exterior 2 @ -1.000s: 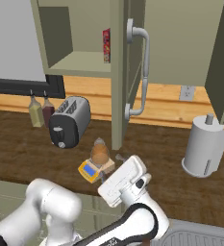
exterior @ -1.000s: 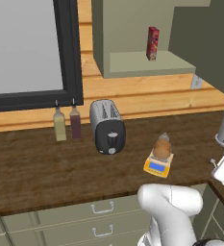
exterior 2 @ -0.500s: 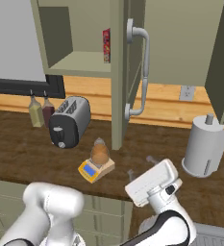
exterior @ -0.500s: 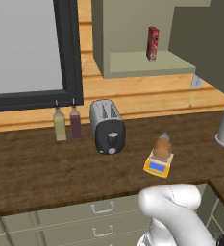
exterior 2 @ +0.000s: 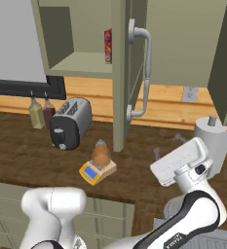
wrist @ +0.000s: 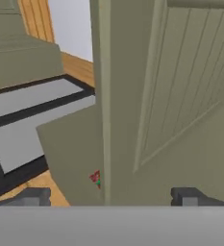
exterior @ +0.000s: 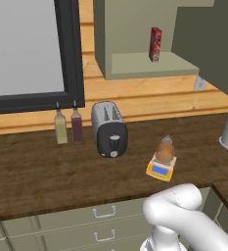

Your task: Pick the honey bottle and place it on the digital scale for weighing, and close the cabinet.

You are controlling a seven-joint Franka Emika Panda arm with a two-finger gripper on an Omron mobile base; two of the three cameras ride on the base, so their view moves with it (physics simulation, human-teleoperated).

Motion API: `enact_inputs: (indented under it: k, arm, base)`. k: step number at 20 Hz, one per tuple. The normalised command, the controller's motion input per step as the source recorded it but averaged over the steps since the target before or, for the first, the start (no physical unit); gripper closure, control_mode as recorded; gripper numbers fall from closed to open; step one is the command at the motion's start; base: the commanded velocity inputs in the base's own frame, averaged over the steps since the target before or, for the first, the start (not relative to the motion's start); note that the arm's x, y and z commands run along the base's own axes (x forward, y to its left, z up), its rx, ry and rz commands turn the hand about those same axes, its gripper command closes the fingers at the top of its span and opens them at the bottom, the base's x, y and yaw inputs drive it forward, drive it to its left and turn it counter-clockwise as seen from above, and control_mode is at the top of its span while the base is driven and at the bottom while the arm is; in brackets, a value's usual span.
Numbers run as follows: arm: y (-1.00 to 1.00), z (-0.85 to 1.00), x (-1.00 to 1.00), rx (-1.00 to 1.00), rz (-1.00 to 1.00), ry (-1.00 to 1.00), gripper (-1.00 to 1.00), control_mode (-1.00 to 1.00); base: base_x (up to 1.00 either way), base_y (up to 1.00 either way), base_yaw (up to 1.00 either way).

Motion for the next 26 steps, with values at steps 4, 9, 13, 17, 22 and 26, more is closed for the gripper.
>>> enact_inputs:
  k: [4, 9, 13, 17, 22, 26]
  arm:
    - [0.0, 0.96, 0.29, 0.0, -0.11, -0.22, -1.0, -1.0]
    - [0.39, 0.91, 0.02, -0.06, -0.03, -0.3, -1.0, -1.0]
    - [1.0, 0.71, 0.0, -0.18, -0.04, -0.3, -1.0, -1.0]
    - [1.0, 0.45, 0.23, -0.31, -0.12, -0.23, -1.0, -1.0]
    - [1.0, 0.54, 0.26, -0.31, -0.04, -0.17, -1.0, -1.0]
    - [1.0, 0.23, 0.56, -0.31, -0.11, -0.11, -1.0, -1.0]
  base:
    - [0.0, 0.0, 0.0]
    - [0.0, 0.0, 0.0]
    - [0.0, 0.0, 0.0]
    - [0.0, 0.0, 0.0]
    - [0.0, 0.0, 0.0]
    - [0.0, 0.0, 0.0]
